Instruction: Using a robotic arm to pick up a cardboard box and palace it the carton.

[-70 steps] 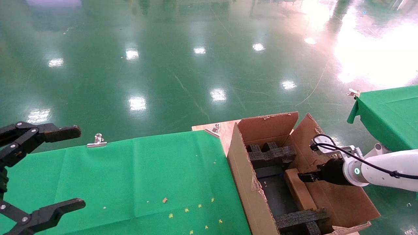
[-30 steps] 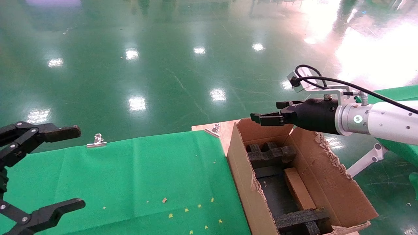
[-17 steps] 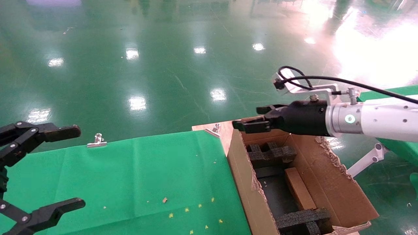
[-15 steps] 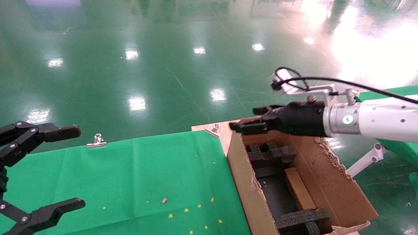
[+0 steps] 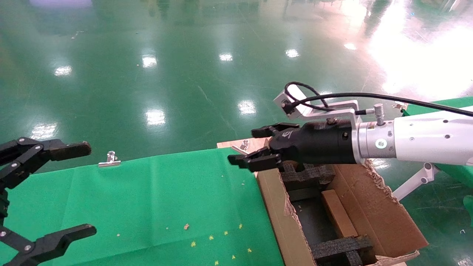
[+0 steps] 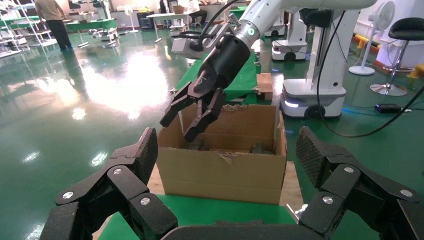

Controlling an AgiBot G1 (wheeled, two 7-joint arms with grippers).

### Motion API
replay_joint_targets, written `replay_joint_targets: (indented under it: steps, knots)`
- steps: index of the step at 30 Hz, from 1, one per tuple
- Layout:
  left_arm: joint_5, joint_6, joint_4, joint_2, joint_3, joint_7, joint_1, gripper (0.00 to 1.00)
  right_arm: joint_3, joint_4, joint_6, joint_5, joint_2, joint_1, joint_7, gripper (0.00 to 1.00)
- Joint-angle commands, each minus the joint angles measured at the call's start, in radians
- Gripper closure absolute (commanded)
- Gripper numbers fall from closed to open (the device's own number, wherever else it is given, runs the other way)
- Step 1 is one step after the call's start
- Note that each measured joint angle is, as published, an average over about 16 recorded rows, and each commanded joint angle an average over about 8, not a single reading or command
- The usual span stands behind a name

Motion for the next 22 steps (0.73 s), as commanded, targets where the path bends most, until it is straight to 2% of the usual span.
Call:
replay_joint_targets:
  steps: [1, 19, 22]
  knots:
    - [0.000, 0.000, 0.000, 0.000, 0.000, 0.000, 0.000, 0.00, 0.049, -0.003, -0.034, 0.015, -0.008, -0.029, -0.031, 0.00]
    - [0.000, 0.000, 0.000, 0.000, 0.000, 0.000, 0.000, 0.00, 0.493, -0.030, -0.343, 0.146, -0.080, -0.289, -0.310, 0.00]
    - [0.000, 0.000, 0.000, 0.000, 0.000, 0.000, 0.000, 0.00, 0.530, -0.032, -0.368, 0.157, -0.086, -0.311, -0.333, 0.00]
